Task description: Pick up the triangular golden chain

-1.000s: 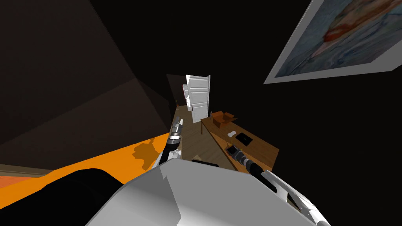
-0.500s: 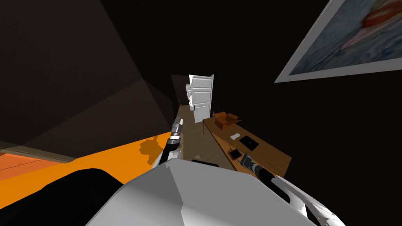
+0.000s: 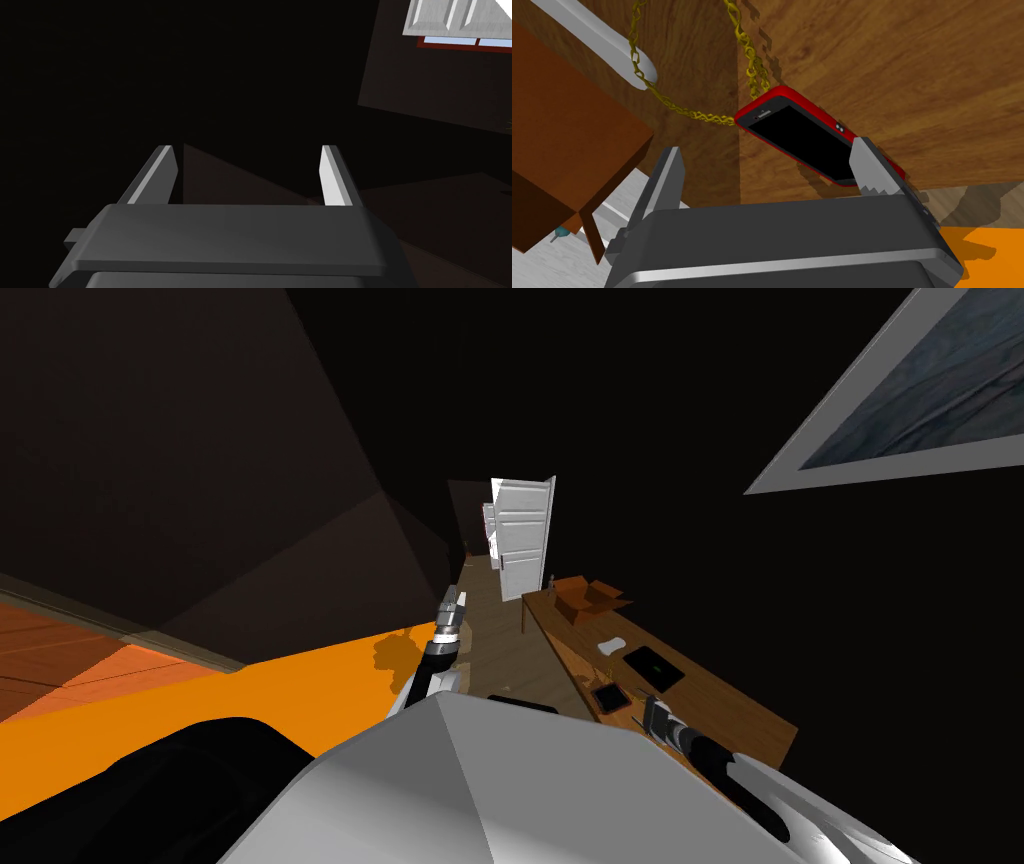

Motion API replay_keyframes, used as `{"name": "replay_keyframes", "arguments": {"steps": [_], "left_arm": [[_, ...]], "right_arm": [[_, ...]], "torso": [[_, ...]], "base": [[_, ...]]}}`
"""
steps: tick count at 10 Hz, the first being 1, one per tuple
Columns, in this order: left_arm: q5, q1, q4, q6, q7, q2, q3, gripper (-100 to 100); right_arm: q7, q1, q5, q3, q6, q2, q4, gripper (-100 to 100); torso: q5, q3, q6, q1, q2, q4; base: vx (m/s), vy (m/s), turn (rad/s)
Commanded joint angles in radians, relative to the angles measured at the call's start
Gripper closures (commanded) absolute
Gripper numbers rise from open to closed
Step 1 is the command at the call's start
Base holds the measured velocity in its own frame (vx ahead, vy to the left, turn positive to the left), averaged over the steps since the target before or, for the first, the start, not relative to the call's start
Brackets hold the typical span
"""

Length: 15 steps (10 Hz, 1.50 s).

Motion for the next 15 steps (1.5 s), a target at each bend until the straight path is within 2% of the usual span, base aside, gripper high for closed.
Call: {"name": "replay_keyframes", "arguments": {"steps": [1,2,3,6,8,9,10,11,13,14,15], "left_arm": [[0.0,0.0,0.0,0.0,0.0,0.0,0.0,0],[0.0,0.0,0.0,0.0,0.0,0.0,0.0,0],[0.0,0.0,0.0,0.0,0.0,0.0,0.0,0],[0.0,0.0,0.0,0.0,0.0,0.0,0.0,0],[0.0,0.0,0.0,0.0,0.0,0.0,0.0,0],[0.0,0.0,0.0,0.0,0.0,0.0,0.0,0],[0.0,0.0,0.0,0.0,0.0,0.0,0.0,0],[0.0,0.0,0.0,0.0,0.0,0.0,0.0,0],[0.0,0.0,0.0,0.0,0.0,0.0,0.0,0],[0.0,0.0,0.0,0.0,0.0,0.0,0.0,0],[0.0,0.0,0.0,0.0,0.0,0.0,0.0,0]], "right_arm": [[0.029,0.009,0.016,0.013,0.011,-0.022,0.03,-100],[0.048,0.016,0.028,0.026,0.02,-0.042,0.05,-100],[0.048,0.016,0.028,0.026,0.02,-0.042,0.05,-100],[0.101,0.043,0.063,0.074,0.046,-0.081,0.109,-100],[0.119,0.063,0.077,0.108,0.052,-0.062,0.128,-100],[0.113,0.059,0.073,0.096,0.05,-0.068,0.124,-100],[0.116,0.06,0.075,0.097,0.047,-0.065,0.128,0],[0.122,0.05,0.08,0.098,0.062,-0.033,0.145,-100],[0.129,0.037,0.086,0.099,0.08,0.008,0.166,-100],[0.13,0.042,0.087,0.093,0.07,0.003,0.166,-100],[0.131,0.042,0.088,0.093,0.072,0.005,0.167,100]], "torso": [[0.0,0.0,0.0,0.0,0.0,0.0],[0.0,0.0,0.0,0.0,0.0,0.0],[0.001,-0.001,0.0,0.0,-0.001,0.0],[0.0,-0.001,-0.001,0.001,-0.003,0.0],[0.0,-0.004,-0.001,0.001,-0.007,-0.001],[0.0,-0.004,0.0,0.001,-0.007,-0.002],[0.0,-0.002,0.0,0.001,-0.003,-0.001],[0.0,0.0,0.0,0.002,0.0,0.0],[-0.001,0.002,0.0,-0.002,0.003,0.001],[-0.001,0.002,0.0,-0.003,0.004,0.001],[0.0,0.002,0.0,-0.001,0.003,0.001]], "base": [[0.037,-0.003,0.12],[0.067,-0.005,0.186],[0.056,-0.003,0.065],[0.085,0.005,0.168],[0.147,-0.006,0.181],[0.056,-0.001,-0.001],[0.011,-0.001,0.003],[-0.007,-0.037,0.084],[-0.021,-0.072,0.101],[-0.006,-0.034,0.016],[-0.001,-0.006,-0.002]]}}
